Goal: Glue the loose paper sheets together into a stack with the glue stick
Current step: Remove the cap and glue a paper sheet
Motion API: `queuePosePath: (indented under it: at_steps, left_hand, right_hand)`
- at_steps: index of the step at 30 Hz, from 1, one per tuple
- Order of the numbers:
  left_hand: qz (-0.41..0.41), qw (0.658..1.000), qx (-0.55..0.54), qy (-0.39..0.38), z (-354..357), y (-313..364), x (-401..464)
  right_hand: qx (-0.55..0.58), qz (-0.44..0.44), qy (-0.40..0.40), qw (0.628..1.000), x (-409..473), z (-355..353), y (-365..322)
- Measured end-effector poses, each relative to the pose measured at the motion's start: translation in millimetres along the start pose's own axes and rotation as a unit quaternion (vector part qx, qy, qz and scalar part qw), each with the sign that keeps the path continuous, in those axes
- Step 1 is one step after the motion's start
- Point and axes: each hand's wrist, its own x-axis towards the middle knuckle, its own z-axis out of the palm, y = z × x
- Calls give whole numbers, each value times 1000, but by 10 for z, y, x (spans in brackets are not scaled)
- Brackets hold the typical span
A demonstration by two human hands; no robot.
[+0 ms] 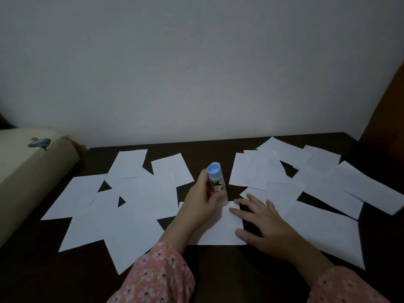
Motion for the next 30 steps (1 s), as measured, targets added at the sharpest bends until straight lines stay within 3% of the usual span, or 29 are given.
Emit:
queuePosePath:
  at_steps: [6, 14, 30]
  left_hand:
    - [44, 999, 18, -10, 58, -29, 71]
    - [42, 998, 25, -38, 152, -80, 94]
    - [30, 998, 31, -44, 59, -141, 86]
  right_hand:
    - [14, 11, 30, 999, 21, 39, 6]
    - [43, 1, 83, 996, -8, 98, 30]
    - [18, 23, 80, 996, 0, 47, -46]
